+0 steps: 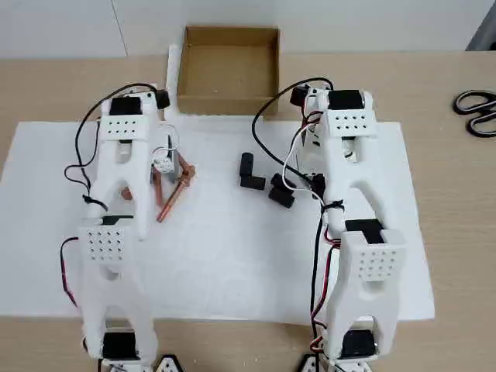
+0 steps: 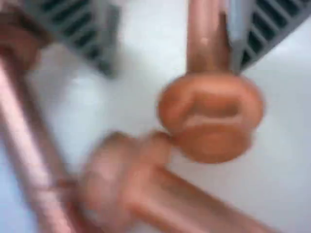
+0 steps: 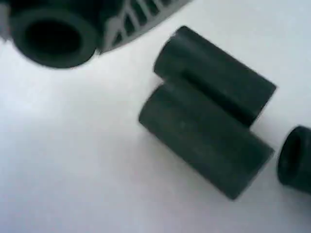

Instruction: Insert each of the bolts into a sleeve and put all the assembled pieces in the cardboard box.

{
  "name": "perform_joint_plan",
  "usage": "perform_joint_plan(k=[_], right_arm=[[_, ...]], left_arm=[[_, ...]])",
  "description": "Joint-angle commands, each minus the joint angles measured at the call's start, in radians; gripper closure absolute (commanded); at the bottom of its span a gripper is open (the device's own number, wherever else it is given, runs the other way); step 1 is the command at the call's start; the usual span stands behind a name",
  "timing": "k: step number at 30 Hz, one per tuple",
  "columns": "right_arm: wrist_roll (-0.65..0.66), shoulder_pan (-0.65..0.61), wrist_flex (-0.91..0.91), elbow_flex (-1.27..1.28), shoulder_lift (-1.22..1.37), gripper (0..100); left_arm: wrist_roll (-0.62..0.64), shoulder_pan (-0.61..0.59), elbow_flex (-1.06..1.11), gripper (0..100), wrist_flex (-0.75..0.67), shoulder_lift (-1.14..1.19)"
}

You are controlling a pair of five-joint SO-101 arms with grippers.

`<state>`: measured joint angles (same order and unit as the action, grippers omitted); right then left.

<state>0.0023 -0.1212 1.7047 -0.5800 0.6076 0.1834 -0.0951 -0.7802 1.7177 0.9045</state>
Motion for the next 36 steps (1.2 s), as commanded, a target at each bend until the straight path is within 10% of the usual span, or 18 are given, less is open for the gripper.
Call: perform_joint_plan(k=[1, 23, 36], right_arm=[[0.008, 0.005, 0.021, -0.006, -0.077, 99.5], [0.009, 0.008, 0.019, -0.006, -0.077, 99.5], [0.011, 0.005, 0.021, -0.006, -0.077, 99.5]], left_arm=[[0.005, -0.002, -0.025, 93, -0.025, 0.006], [0.006, -0.003, -0.170, 99, 0.035, -0.005], [0.006, 0.000, 0.025, 99, 0.037, -0.410]])
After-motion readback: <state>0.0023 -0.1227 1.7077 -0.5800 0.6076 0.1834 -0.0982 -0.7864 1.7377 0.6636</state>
